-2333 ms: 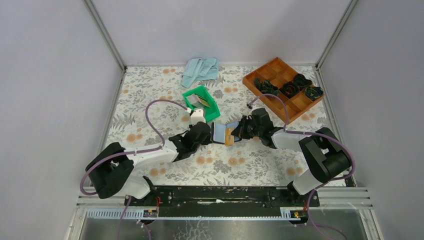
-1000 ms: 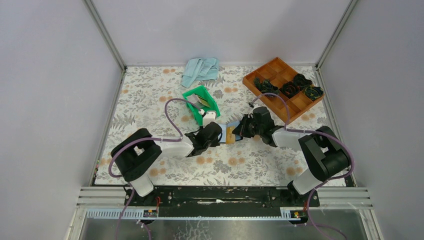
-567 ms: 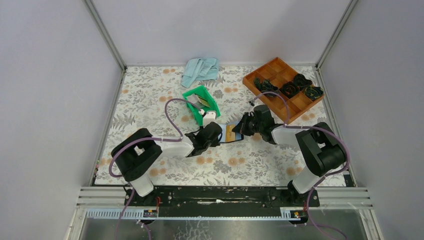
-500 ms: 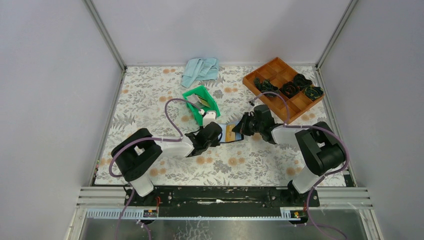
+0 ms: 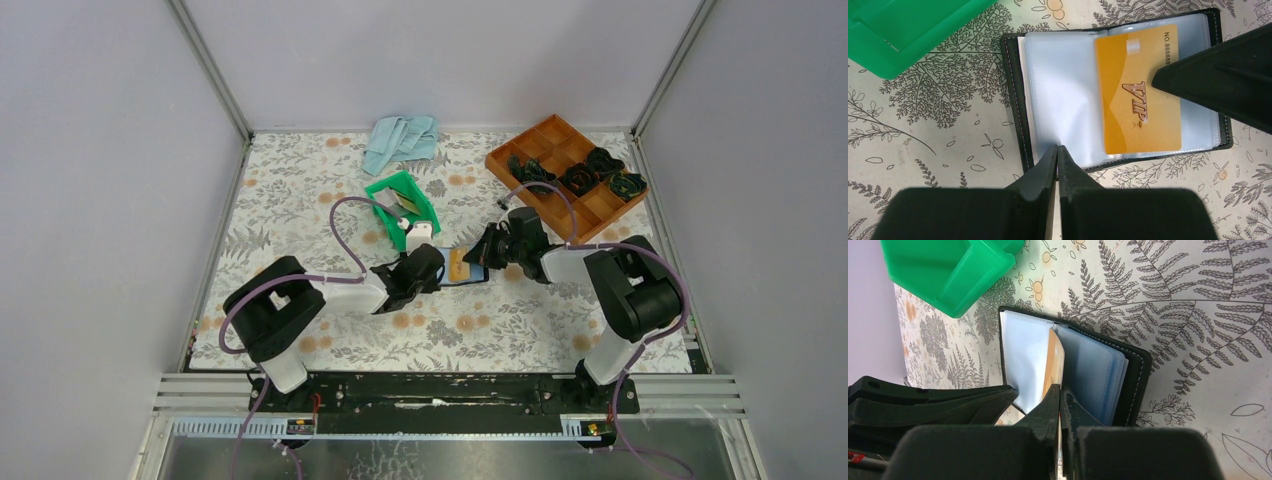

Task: Put the credit cards into the card holder
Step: Insert the credit card into the card holder.

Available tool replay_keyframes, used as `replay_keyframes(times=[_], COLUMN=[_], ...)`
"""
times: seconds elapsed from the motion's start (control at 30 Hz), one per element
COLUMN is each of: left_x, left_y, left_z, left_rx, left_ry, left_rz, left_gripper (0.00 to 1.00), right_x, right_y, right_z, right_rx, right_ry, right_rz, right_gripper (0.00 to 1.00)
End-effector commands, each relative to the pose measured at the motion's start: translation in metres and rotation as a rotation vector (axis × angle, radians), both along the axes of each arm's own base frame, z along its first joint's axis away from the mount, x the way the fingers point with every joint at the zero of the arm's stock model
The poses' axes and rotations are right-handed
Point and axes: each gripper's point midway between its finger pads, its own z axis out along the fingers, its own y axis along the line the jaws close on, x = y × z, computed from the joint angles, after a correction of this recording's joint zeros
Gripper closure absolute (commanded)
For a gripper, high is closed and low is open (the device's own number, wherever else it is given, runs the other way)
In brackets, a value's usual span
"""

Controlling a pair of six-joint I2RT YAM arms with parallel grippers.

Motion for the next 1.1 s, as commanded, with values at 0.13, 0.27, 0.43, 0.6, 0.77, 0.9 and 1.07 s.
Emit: replay_keyframes(times=[0.13, 0.27, 0.43, 0.6, 0.77, 0.9, 1.07], left_x=[0.000, 0.000, 0.000, -0.001, -0.001, 0.000, 0.001], left_y=[0.003, 0.003, 0.003, 0.008, 0.013, 0.018, 0.026], left_z=[-0.011, -0.012, -0.013, -0.013, -0.013, -0.011, -0.006], left_rx=[0.035, 0.037, 0.041, 0.059, 0.086, 0.100, 0.120], left_ry=[-0.002, -0.001, 0.000, 0.000, -0.002, -0.005, -0.019], left_rz=[0.001, 0.001, -0.002, 0.004, 0.011, 0.029, 0.056], left_gripper=[0.92, 0.92, 0.92, 0.93, 0.93, 0.93, 0.91], right_x=[-0.008, -0.011, -0.014, -0.016, -0.017, -0.017, -0.018], right_y=[-0.001, 0.000, -0.002, -0.003, -0.004, -0.003, -0.003], right_z=[-0.018, -0.020, -0.021, -0.020, -0.018, -0.021, -0.026], right_rx=[-0.025, -0.021, -0.022, -0.026, -0.027, -0.026, -0.032], right_ry=[0.028, 0.037, 0.039, 0.037, 0.037, 0.045, 0.056], right_rz=[0.048, 0.055, 0.058, 0.057, 0.058, 0.061, 0.062], right_gripper=[1.00, 1.00, 1.00, 1.00, 1.00, 1.00, 1.00])
